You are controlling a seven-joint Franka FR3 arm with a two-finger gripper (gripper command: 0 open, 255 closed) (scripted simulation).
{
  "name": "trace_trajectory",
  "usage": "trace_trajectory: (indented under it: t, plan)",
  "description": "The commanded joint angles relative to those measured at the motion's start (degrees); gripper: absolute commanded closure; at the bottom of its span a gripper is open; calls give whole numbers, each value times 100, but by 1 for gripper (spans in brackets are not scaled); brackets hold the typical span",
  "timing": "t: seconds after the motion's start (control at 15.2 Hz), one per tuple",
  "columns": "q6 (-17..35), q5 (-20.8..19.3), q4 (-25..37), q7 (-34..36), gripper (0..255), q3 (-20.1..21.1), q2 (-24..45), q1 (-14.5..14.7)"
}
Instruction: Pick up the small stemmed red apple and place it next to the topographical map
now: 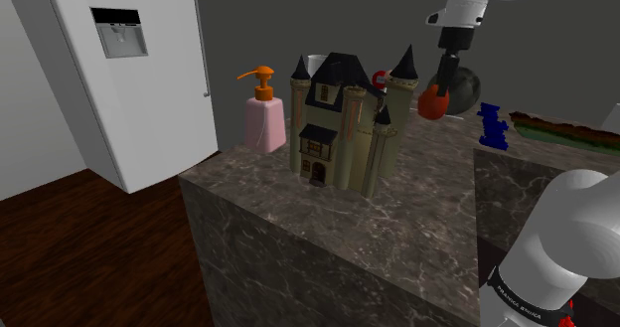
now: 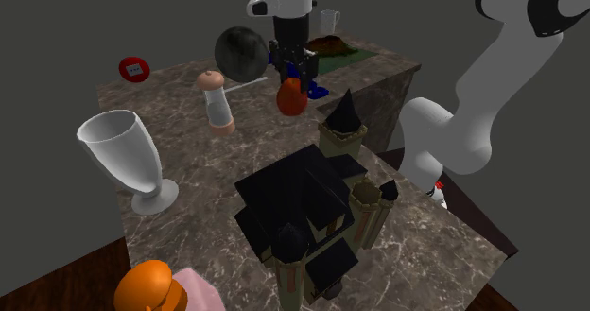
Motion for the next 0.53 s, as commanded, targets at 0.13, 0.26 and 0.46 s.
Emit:
trace_trajectory:
  t: [0.13, 0.26, 0.46]
  plan:
    - [-300, 37, 393, -27, 255, 14, 97, 24]
    - [-448, 55, 586, -36, 255, 23, 143, 35]
    - [-671, 82, 884, -53, 255, 33, 221, 53]
